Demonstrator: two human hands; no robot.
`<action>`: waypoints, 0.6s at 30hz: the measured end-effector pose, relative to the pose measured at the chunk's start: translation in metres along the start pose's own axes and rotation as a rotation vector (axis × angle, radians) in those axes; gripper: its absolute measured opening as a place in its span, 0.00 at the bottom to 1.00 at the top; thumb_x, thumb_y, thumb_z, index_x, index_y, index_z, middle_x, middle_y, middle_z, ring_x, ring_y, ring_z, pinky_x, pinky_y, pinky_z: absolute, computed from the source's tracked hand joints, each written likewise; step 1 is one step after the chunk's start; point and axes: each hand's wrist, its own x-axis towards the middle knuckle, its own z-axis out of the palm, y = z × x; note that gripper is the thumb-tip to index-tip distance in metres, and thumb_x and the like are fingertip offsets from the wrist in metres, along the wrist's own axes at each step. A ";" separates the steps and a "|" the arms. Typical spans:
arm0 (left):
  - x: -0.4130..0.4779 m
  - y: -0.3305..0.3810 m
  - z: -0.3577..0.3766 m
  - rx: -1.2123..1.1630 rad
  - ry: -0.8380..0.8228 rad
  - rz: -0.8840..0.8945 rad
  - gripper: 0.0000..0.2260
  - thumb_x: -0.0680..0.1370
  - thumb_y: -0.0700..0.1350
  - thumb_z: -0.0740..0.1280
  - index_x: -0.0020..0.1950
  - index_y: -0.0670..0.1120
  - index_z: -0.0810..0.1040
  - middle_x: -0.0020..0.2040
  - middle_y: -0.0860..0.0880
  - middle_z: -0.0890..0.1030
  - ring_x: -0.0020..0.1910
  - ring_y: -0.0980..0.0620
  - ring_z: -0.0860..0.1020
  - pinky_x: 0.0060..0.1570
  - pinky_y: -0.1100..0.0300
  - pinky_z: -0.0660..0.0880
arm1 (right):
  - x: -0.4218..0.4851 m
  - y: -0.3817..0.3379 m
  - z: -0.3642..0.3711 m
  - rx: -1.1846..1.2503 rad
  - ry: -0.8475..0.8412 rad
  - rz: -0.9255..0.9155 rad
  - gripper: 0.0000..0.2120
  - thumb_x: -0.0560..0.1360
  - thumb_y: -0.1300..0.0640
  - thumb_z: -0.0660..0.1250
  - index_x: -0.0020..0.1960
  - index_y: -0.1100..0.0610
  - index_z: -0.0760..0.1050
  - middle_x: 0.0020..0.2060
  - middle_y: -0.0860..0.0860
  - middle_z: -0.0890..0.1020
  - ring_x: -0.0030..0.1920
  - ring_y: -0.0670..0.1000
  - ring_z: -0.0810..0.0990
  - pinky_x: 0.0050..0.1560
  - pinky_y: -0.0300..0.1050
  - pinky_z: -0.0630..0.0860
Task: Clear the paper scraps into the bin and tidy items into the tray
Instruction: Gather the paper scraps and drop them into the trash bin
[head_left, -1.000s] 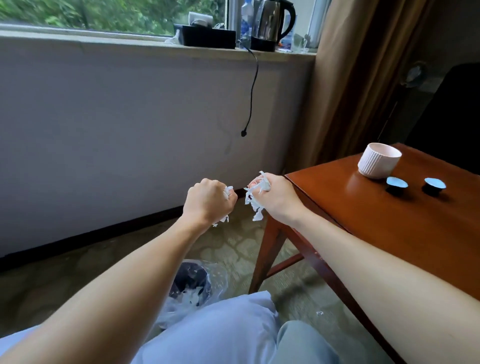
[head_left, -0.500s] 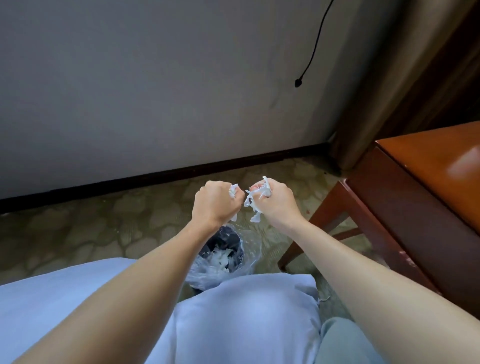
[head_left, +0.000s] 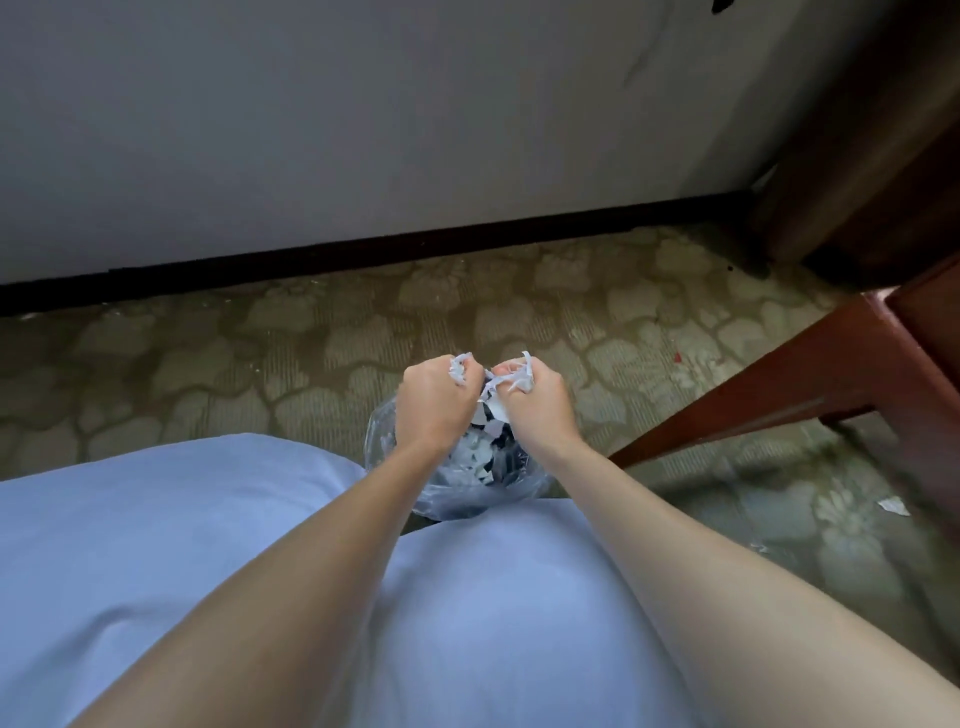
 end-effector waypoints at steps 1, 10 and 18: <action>0.002 -0.007 0.006 0.000 0.002 -0.018 0.22 0.79 0.51 0.60 0.28 0.43 0.65 0.23 0.48 0.68 0.23 0.53 0.63 0.23 0.59 0.57 | 0.004 0.006 0.006 0.018 -0.001 0.019 0.08 0.76 0.63 0.62 0.49 0.55 0.78 0.42 0.51 0.83 0.40 0.51 0.79 0.38 0.45 0.74; 0.008 -0.053 0.049 -0.020 -0.068 -0.187 0.23 0.81 0.55 0.59 0.30 0.43 0.66 0.24 0.49 0.68 0.23 0.53 0.64 0.25 0.58 0.59 | 0.027 0.062 0.040 -0.054 0.007 0.064 0.04 0.77 0.61 0.65 0.49 0.56 0.78 0.45 0.52 0.82 0.47 0.53 0.80 0.47 0.50 0.77; 0.016 -0.070 0.072 -0.214 -0.043 -0.255 0.18 0.81 0.53 0.63 0.44 0.37 0.73 0.41 0.41 0.79 0.37 0.50 0.72 0.34 0.58 0.66 | 0.043 0.082 0.051 0.077 -0.020 0.173 0.07 0.76 0.57 0.67 0.53 0.53 0.77 0.46 0.50 0.83 0.45 0.51 0.80 0.40 0.41 0.73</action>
